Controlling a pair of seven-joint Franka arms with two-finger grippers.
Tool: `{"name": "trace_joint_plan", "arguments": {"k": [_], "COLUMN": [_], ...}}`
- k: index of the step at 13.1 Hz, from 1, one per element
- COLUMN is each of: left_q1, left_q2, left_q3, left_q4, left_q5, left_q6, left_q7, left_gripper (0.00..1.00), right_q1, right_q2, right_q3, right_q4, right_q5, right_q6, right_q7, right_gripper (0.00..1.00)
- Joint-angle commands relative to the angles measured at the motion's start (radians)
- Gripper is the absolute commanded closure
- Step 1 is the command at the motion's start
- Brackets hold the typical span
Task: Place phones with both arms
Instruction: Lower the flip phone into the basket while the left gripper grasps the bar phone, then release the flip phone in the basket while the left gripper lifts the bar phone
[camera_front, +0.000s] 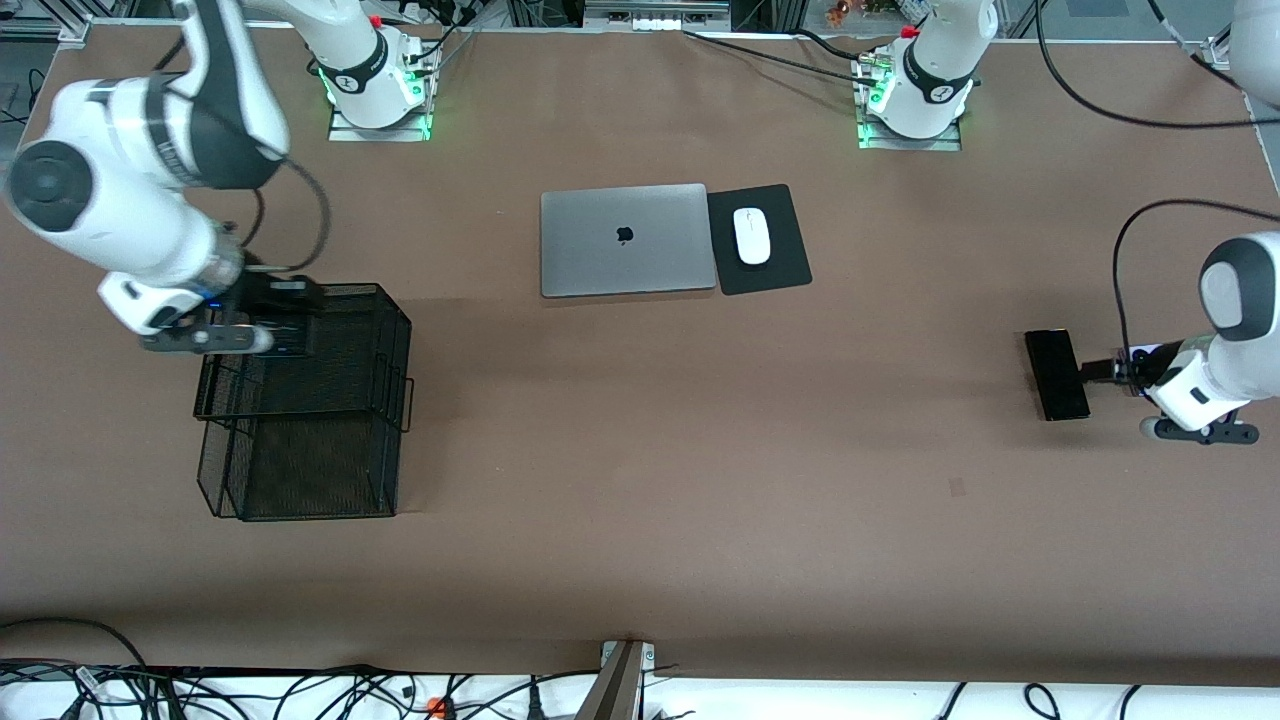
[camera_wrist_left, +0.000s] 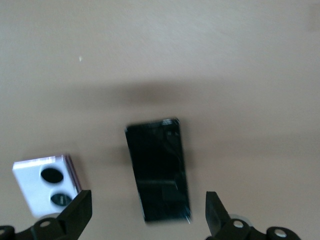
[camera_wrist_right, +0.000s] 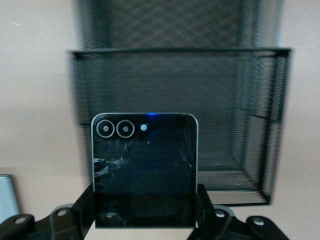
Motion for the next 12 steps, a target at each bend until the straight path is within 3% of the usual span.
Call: {"name": "trace_joint_plan", "arguments": {"k": [1, 3, 6, 10, 11, 12], "left_q1": [0.065, 0.058, 0.054, 0.05, 0.048, 0.048], "left_q2": [0.083, 0.088, 0.088, 0.088, 0.084, 0.078], "left_q3": [-0.025, -0.038, -0.055, -0.052, -0.051, -0.051], "left_q4": [-0.04, -0.069, -0.075, -0.074, -0.07, -0.067], "left_q5": [-0.021, -0.025, -0.068, -0.048, -0.033, -0.015], "left_q6": [0.163, 0.21, 0.157, 0.118, 0.117, 0.117], "left_q7": [0.058, 0.04, 0.002, 0.003, 0.0, -0.003], "left_gripper": [0.0, 0.0, 0.0, 0.0, 0.0, 0.0], "right_q1": [0.011, -0.017, -0.035, -0.045, -0.045, -0.045], "right_q2": [-0.005, 0.05, 0.125, 0.193, 0.197, 0.199], "right_q3": [-0.066, -0.074, -0.074, -0.074, -0.074, -0.074], "right_q4": [-0.076, -0.083, -0.086, -0.079, -0.077, -0.073], "right_q5": [0.0, 0.009, 0.021, 0.113, 0.113, 0.113], "right_q6": [0.113, 0.188, 0.266, 0.282, 0.281, 0.273], "right_q7": [-0.075, -0.137, -0.165, -0.223, -0.224, -0.218], "right_gripper": [0.98, 0.98, 0.98, 0.98, 0.93, 0.53]}}
